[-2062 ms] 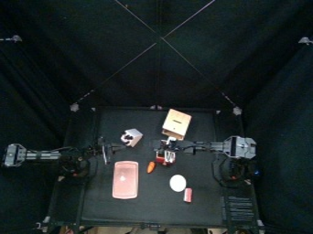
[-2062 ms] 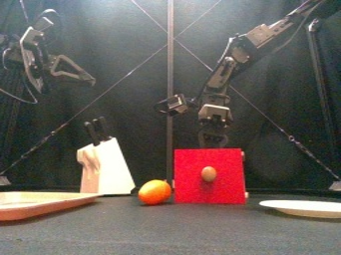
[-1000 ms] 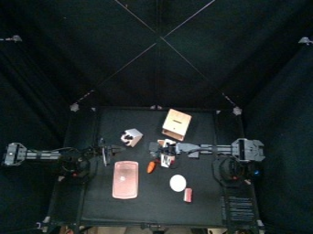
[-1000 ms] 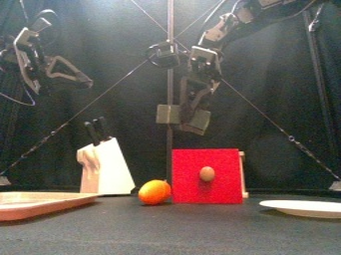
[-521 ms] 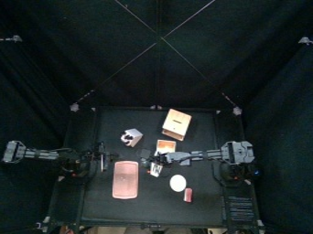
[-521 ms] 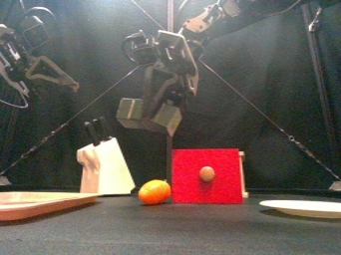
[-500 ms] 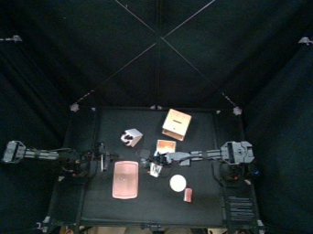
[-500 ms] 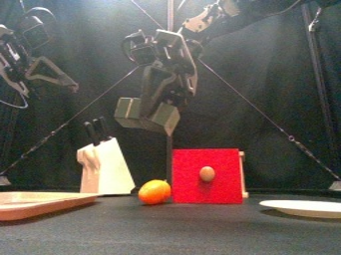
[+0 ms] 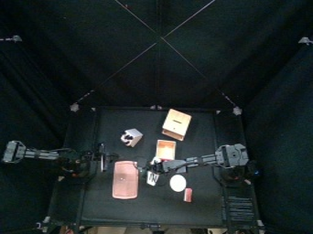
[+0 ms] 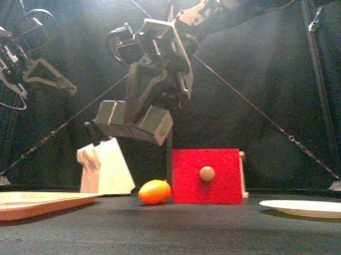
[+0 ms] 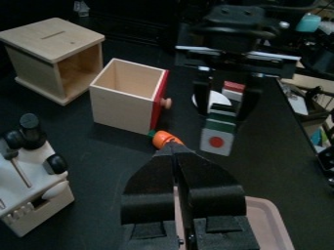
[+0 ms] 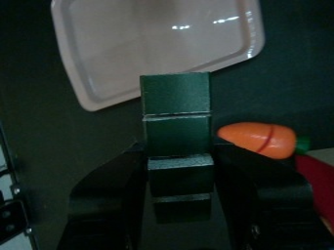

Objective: Put sushi roll below carrot

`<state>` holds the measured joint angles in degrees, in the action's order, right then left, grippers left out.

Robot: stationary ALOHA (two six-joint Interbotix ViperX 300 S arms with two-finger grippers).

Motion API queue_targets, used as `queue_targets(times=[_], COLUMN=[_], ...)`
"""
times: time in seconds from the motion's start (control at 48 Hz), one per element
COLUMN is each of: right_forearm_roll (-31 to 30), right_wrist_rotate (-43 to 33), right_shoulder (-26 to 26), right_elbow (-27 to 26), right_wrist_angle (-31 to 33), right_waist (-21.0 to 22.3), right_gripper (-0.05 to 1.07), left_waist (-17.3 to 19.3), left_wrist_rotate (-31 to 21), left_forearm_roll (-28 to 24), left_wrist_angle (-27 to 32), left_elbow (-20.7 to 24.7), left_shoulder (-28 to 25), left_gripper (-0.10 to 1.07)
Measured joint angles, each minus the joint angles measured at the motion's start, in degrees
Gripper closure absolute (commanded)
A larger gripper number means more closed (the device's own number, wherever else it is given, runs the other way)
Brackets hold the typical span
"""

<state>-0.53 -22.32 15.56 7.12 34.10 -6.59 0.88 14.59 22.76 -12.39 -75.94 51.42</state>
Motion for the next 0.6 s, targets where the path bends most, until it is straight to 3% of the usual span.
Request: queue_targets(times=[0.25, 0.604], right_forearm_roll=[-2.29, -5.01], right_wrist_rotate=[-0.53, -2.81], right_shoulder=[2.55, 5.54], right_elbow=[0.0, -0.62], right_wrist_angle=[1.85, 4.66], right_waist=[-4.57, -5.19], right_gripper=[0.45, 0.43], left_waist=[0.09, 0.88], left_wrist_rotate=[-0.09, -0.09], left_forearm_roll=[0.0, 0.0], left_wrist_angle=[0.0, 0.09], left_elbow=[-0.18, -0.62], left_shoulder=[0.09, 0.09], left_gripper=[0.72, 0.72])
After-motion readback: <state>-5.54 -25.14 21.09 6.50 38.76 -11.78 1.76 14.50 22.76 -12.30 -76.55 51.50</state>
